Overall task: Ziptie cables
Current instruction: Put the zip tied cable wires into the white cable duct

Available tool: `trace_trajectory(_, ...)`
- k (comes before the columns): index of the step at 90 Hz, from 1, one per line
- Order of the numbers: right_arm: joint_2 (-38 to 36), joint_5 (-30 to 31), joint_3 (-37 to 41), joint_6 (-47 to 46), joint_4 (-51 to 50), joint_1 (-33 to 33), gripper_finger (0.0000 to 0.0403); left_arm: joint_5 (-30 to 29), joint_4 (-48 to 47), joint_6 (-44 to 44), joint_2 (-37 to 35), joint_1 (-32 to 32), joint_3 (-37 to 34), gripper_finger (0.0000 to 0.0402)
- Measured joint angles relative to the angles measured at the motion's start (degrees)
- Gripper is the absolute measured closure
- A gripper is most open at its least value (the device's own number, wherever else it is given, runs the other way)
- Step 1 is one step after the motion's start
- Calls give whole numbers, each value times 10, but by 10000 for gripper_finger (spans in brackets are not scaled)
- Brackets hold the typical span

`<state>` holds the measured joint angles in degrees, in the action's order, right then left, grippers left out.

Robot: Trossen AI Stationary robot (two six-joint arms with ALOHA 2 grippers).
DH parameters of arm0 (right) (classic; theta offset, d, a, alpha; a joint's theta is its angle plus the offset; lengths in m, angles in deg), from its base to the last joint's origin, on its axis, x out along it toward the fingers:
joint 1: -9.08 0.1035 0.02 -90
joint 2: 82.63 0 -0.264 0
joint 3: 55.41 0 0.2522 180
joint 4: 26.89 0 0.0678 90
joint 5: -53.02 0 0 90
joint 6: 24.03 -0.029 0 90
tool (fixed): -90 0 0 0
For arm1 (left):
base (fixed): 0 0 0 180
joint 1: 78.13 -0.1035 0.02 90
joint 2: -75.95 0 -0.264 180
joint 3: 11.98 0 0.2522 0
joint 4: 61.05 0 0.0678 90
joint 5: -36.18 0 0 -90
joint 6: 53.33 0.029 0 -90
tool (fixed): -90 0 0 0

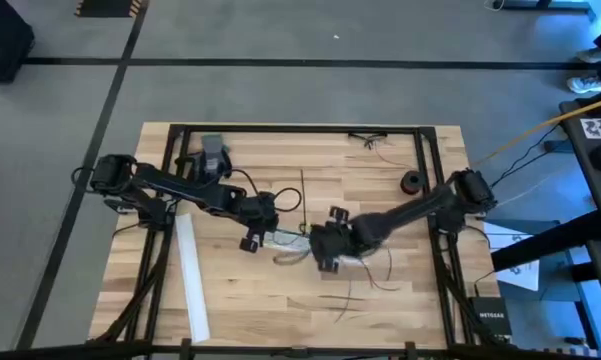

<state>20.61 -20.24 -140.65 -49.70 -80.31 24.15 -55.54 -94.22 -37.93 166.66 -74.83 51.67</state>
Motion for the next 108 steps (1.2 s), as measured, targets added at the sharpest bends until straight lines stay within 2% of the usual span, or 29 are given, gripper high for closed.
trace_trajectory(6,0,-23,4,15,13,-23,280,0,1,0,0,3,0,396)
trace_trajectory(23,10,-159,3,55,64,-65,309,0,2,8,0,5,0,396)
trace_trajectory(55,20,-166,3,83,62,-67,397,0,2,11,0,5,0,396)
trace_trajectory(95,18,-178,4,6,-67,-1,402,0,-58,-15,-11,5,0,396)
trace_trajectory(108,18,-157,8,-27,-89,21,402,1,-74,-21,-12,4,1,396)
